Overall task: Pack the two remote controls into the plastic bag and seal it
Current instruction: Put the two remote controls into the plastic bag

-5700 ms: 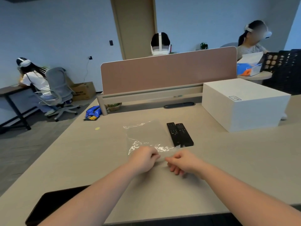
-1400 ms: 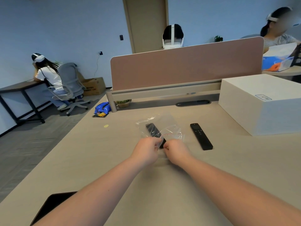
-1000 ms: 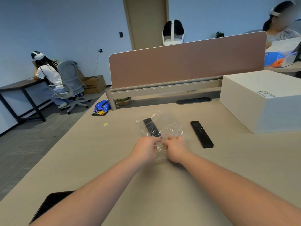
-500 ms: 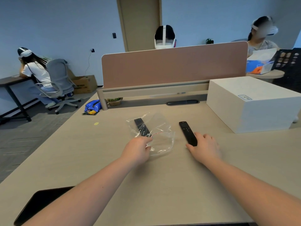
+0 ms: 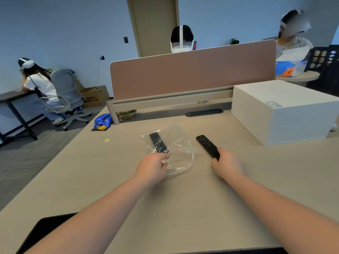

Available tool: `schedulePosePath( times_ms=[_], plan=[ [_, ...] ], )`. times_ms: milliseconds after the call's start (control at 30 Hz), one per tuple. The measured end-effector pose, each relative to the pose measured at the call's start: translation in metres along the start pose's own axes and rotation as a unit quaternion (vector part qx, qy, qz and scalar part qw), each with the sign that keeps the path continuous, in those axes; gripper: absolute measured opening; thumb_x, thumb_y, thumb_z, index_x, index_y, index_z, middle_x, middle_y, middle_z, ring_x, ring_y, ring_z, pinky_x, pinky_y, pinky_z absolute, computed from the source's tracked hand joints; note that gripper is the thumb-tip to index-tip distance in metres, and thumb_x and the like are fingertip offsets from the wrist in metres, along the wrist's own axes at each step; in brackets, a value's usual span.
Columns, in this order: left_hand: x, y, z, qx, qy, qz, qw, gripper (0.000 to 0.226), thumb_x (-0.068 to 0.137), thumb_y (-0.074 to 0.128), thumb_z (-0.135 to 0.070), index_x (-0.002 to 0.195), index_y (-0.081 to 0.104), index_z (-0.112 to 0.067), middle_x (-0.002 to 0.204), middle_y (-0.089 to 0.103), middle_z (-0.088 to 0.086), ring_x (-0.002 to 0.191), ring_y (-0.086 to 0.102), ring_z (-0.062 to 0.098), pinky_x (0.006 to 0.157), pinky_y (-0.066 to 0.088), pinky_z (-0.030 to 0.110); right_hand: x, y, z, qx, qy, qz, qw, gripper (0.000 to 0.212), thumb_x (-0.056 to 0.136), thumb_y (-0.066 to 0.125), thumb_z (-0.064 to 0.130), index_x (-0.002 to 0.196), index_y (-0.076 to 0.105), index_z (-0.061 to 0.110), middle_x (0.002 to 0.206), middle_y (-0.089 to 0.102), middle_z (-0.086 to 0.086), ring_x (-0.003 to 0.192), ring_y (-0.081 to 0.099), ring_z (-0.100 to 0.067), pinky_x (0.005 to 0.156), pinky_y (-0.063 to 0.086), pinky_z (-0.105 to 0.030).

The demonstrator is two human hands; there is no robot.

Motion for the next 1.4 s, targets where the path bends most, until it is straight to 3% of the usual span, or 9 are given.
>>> schedulePosePath(
  times_ms=[200, 367, 467, 700, 800, 867, 1033, 1133, 1400],
  plan=[
    [0.005, 0.002, -0.003, 0.009, -0.008, 0.009, 1.0, 0.036, 0.092, 0.051, -0.019, 0.128, 0.053, -0.025, 0.122, 0.063, 0.004, 0.113, 0.056, 0.027, 0.09, 0.047, 0.034, -0.012, -0.032, 0.012, 0.131, -0.017, -0.007, 0.991, 0.033, 0.091, 0.05, 0.023, 0.122, 0.06, 0.019, 0.091, 0.068, -0.008, 0.078, 0.057, -0.025, 0.059, 0.043, -0.025],
    [0.001, -0.002, -0.014, -0.011, -0.001, -0.016, 1.0, 0.039, 0.09, 0.05, -0.01, 0.128, 0.051, -0.02, 0.126, 0.061, 0.004, 0.113, 0.055, 0.028, 0.089, 0.048, 0.036, -0.046, -0.071, 0.037, 0.196, -0.073, -0.004, 0.978, 0.034, 0.09, 0.054, 0.023, 0.123, 0.062, 0.021, 0.11, 0.07, -0.004, 0.102, 0.06, -0.021, 0.081, 0.046, -0.025],
    [-0.001, -0.005, -0.017, -0.038, 0.011, -0.039, 0.998, 0.048, 0.087, 0.048, -0.005, 0.132, 0.047, -0.022, 0.131, 0.058, 0.003, 0.117, 0.054, 0.028, 0.094, 0.046, 0.036, -0.07, -0.082, 0.042, 0.159, -0.101, 0.025, 0.982, 0.031, 0.089, 0.057, 0.023, 0.119, 0.065, 0.02, 0.107, 0.072, -0.003, 0.102, 0.063, -0.02, 0.087, 0.048, -0.028],
    [-0.006, -0.011, -0.023, -0.054, 0.036, -0.053, 0.996, 0.047, 0.086, 0.047, -0.001, 0.129, 0.049, -0.019, 0.127, 0.059, 0.005, 0.114, 0.053, 0.029, 0.089, 0.05, 0.04, -0.086, -0.066, 0.037, 0.058, -0.122, 0.06, 0.989, 0.025, 0.09, 0.054, 0.026, 0.109, 0.068, 0.02, 0.098, 0.072, -0.006, 0.091, 0.065, -0.025, 0.075, 0.052, -0.031],
    [-0.008, -0.008, -0.023, -0.055, 0.054, -0.05, 0.996, 0.045, 0.084, 0.043, -0.001, 0.125, 0.052, -0.016, 0.126, 0.059, 0.006, 0.114, 0.052, 0.029, 0.09, 0.05, 0.045, -0.076, -0.044, 0.043, 0.027, -0.126, 0.06, 0.99, 0.023, 0.09, 0.051, 0.026, 0.1, 0.069, 0.015, 0.081, 0.067, -0.008, 0.07, 0.057, -0.027, 0.053, 0.04, -0.028],
    [-0.008, -0.007, -0.022, -0.055, 0.064, -0.051, 0.995, 0.041, 0.081, 0.042, -0.005, 0.119, 0.053, -0.015, 0.123, 0.06, 0.008, 0.112, 0.054, 0.03, 0.088, 0.05, 0.047, -0.069, -0.027, 0.051, 0.014, -0.125, 0.059, 0.99, 0.024, 0.091, 0.05, 0.027, 0.095, 0.067, 0.012, 0.079, 0.065, -0.009, 0.069, 0.05, -0.025, 0.049, 0.034, -0.029],
    [-0.002, -0.013, -0.014, -0.067, 0.078, -0.065, 0.993, 0.047, 0.084, 0.047, 0.006, 0.126, 0.054, -0.016, 0.128, 0.06, 0.005, 0.118, 0.053, 0.027, 0.093, 0.048, 0.037, -0.048, 0.011, 0.08, 0.033, -0.149, 0.063, 0.986, 0.019, 0.091, 0.053, 0.025, 0.102, 0.055, 0.01, 0.098, 0.065, -0.016, 0.098, 0.056, -0.032, 0.069, 0.045, -0.034],
    [0.003, -0.015, -0.008, -0.056, 0.085, -0.065, 0.993, 0.044, 0.082, 0.048, 0.005, 0.122, 0.056, -0.014, 0.124, 0.062, 0.006, 0.114, 0.055, 0.028, 0.09, 0.05, 0.038, -0.031, 0.025, 0.092, 0.018, -0.15, 0.072, 0.986, 0.024, 0.09, 0.055, 0.02, 0.11, 0.05, 0.009, 0.106, 0.064, -0.018, 0.1, 0.058, -0.035, 0.072, 0.046, -0.035],
    [0.008, -0.007, 0.004, -0.053, 0.096, -0.06, 0.992, 0.054, 0.082, 0.052, 0.004, 0.129, 0.052, -0.021, 0.132, 0.059, -0.001, 0.12, 0.053, 0.025, 0.096, 0.047, 0.035, 0.002, 0.055, 0.098, -0.028, -0.147, 0.105, 0.983, 0.019, 0.088, 0.054, 0.015, 0.097, 0.065, 0.003, 0.105, 0.067, -0.021, 0.097, 0.063, -0.034, 0.077, 0.051, -0.035]
  ],
)
Point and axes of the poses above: each hand's wrist, its own x-axis towards the middle knuckle, its own y-axis out of the palm, z = x × y, the point moved 4 cm from there along x, towards the middle knuckle
